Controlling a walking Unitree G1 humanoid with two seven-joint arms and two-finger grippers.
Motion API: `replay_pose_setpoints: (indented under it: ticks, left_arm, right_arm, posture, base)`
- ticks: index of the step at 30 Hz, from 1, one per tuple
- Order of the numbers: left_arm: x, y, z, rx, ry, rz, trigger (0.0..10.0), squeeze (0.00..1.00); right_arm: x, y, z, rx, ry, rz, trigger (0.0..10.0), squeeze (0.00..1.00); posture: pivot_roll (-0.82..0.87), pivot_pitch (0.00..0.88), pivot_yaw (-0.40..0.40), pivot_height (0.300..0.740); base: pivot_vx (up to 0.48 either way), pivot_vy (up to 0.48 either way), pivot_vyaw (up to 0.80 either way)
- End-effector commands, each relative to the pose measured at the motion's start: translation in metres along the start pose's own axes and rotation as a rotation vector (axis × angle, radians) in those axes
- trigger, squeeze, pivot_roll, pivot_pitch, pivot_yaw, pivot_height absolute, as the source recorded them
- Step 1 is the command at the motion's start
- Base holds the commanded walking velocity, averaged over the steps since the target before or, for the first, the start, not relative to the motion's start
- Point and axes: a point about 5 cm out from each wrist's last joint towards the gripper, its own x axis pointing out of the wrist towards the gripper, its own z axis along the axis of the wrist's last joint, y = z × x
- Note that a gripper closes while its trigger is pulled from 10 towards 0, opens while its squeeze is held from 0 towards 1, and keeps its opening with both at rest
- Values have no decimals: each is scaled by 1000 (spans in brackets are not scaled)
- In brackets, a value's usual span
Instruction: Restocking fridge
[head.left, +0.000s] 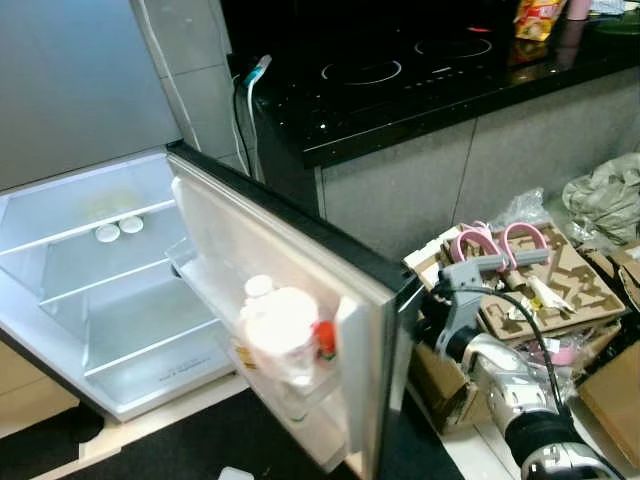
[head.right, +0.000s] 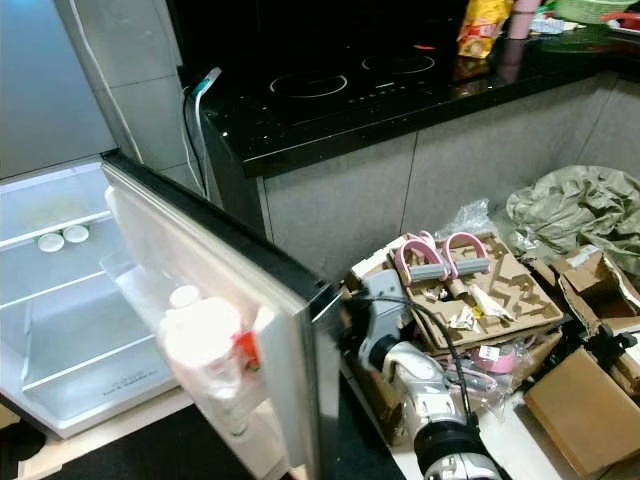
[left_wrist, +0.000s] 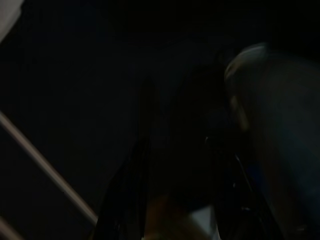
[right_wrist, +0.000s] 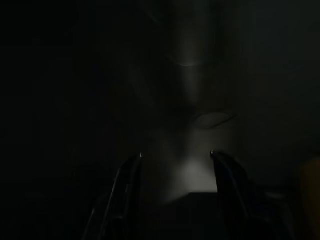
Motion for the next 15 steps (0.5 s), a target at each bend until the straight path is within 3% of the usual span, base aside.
replay_pose_setpoints:
  ticks: [1,2,3,4,5,8,9,12,15]
  left_arm:
    - [-1,-5,-19,29,80,-18,10000,0]
    - [-2,-8,-27,42,115,-26,10000,0]
    - [-4,-11,-41,43,178,-37,10000,0]
    - [-4,-11,-41,43,178,-37,10000,0]
    - [-6,-14,-51,46,221,-43,10000,0]
    - [-8,-16,-59,43,255,-41,10000,0]
    - [-9,-18,-66,26,283,-39,10000,0]
    - [-11,-21,-71,11,300,-33,10000,0]
    - [-11,-25,-73,-9,304,-30,10000,0]
  right_arm:
    - [1,7,1,13,7,65,10000,0]
    - [-1,12,1,17,21,127,10000,0]
    - [-5,28,4,26,41,257,10000,0]
    - [-5,28,4,26,41,257,10000,0]
    - [-8,44,8,34,50,369,10000,0]
    - [-12,59,14,32,52,477,10000,0]
    - [-15,74,21,55,38,567,10000,0]
    - [-17,82,27,74,19,611,10000,0]
    - [-14,79,26,80,20,573,10000,0]
  posture:
    - [-116,83,81,726]
    - [-117,84,83,726]
    - [-117,86,84,726]
    - [-117,86,84,726]
    - [-120,88,86,726]
    - [-120,89,86,726]
    - [-119,93,83,726]
    - [-117,93,80,726]
    - [-115,97,75,726]
  base:
    - [0,0,0]
    - [0,0,0]
    - [0,0,0]
    - [0,0,0]
    - [0,0,0]
    - [0,0,0]
    - [0,0,0]
    - [0,0,0]
    - [0,0,0]
